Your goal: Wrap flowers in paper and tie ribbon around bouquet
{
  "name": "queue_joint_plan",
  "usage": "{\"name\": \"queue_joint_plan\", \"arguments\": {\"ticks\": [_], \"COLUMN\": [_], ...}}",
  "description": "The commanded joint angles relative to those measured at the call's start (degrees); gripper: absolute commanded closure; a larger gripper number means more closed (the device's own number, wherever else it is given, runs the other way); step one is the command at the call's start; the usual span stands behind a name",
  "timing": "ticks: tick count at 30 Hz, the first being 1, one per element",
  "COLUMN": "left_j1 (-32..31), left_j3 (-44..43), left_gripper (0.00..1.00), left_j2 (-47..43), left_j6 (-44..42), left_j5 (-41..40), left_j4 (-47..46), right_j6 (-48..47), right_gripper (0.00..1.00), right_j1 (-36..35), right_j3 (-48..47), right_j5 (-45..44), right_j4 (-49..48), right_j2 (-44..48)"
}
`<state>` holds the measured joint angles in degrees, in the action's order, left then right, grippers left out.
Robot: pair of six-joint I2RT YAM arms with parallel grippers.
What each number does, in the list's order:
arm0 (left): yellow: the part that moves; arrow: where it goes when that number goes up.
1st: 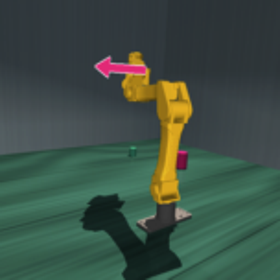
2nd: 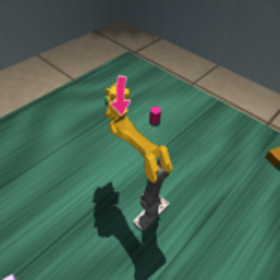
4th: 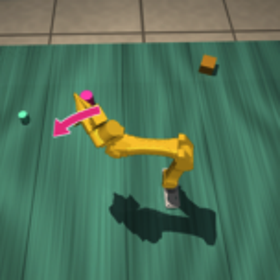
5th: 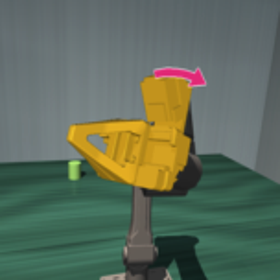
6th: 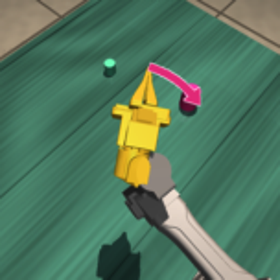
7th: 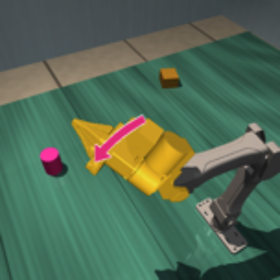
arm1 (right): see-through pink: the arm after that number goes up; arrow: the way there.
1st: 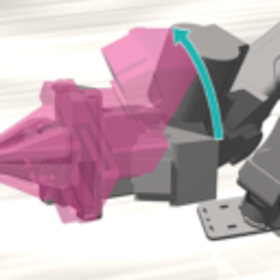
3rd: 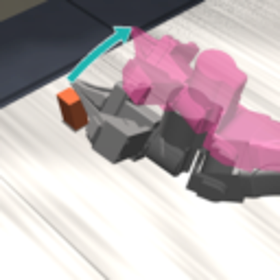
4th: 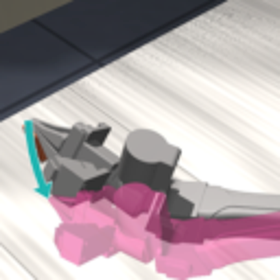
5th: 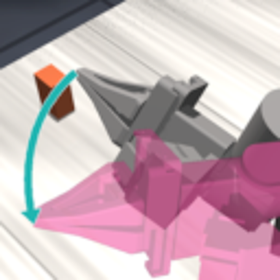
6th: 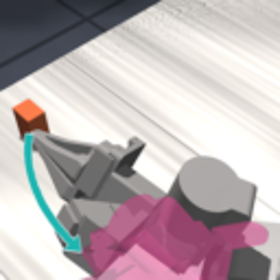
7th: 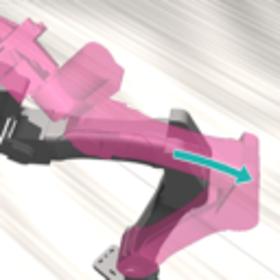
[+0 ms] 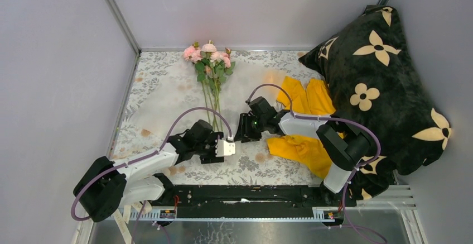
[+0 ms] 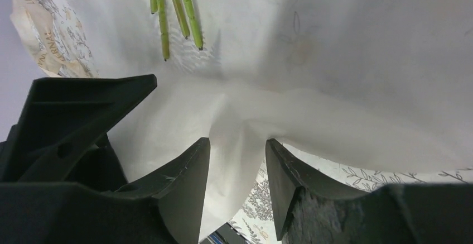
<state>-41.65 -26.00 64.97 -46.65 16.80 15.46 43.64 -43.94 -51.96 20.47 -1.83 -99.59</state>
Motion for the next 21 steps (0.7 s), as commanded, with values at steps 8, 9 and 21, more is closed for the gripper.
{"name": "queue_joint_plan", "arguments": {"ticks": [8,9,21], "left_j1": [0.0,0.1,3.7], "left_j3": [-4.8,-5.0,-10.4], "left_gripper": [0.76,0.84,1.0], "left_j2": [-0.3,0.1,5.0], "left_j6": [9.0,9.3,12.2], "left_j5": [2.4,2.2,3.9], "left_j4": [1.5,1.6,6.2], "right_j6": [-11.5,-12.4,-27.7], "right_gripper": [0.31,0.31,0.46], "right_j1": [3.3,4.5,8.9], "right_j3": [-12.3,-13.7,-42.6], "right_j5": [-2.5,-2.5,2.9], "right_j4": [24.0,25.7,37.5], "right_j2": [6.3,6.9,-13.9]}}
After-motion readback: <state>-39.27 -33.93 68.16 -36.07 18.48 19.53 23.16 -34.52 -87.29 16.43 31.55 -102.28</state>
